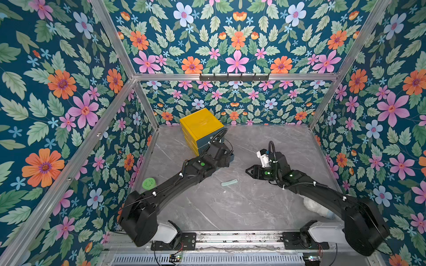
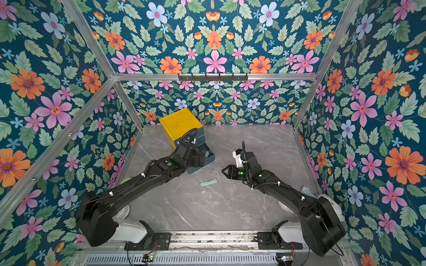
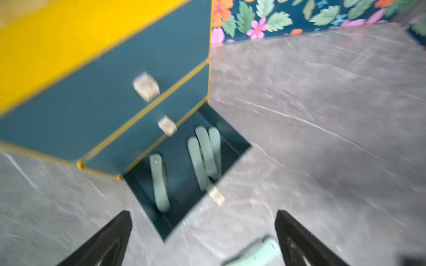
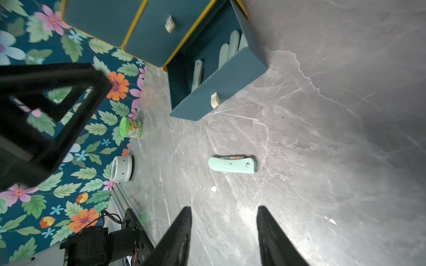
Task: Place the fruit knives into the drawer by color
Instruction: Place the fruit knife in the drawer, then pick up the fruit knife from the center of the board.
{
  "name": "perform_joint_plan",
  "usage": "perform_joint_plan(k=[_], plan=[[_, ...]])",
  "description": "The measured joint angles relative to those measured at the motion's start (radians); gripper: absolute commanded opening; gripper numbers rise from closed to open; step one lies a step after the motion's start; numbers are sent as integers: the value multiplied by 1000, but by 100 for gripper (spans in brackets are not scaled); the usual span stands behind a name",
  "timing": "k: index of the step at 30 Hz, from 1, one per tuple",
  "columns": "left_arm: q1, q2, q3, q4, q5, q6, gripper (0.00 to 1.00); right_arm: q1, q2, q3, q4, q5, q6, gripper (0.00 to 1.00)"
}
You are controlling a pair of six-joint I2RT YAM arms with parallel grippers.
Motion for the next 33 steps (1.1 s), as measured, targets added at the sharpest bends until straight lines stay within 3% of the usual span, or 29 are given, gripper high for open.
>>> perform_joint_plan(k=[9,17,29,33], plan=[[-3,-372,-357,38,87,-150,99,94,411,294,-42,-4,-108,35],[-3,-517,-514,26,72,-225,99,128,578,422,-123,55,-164,35],[-3,-538,-564,24,56,-251,99,201,518,322,-180,74,-177,35],[-3,-541,-564,23,49,-251,99,226,452,272,-216,85,-162,45]])
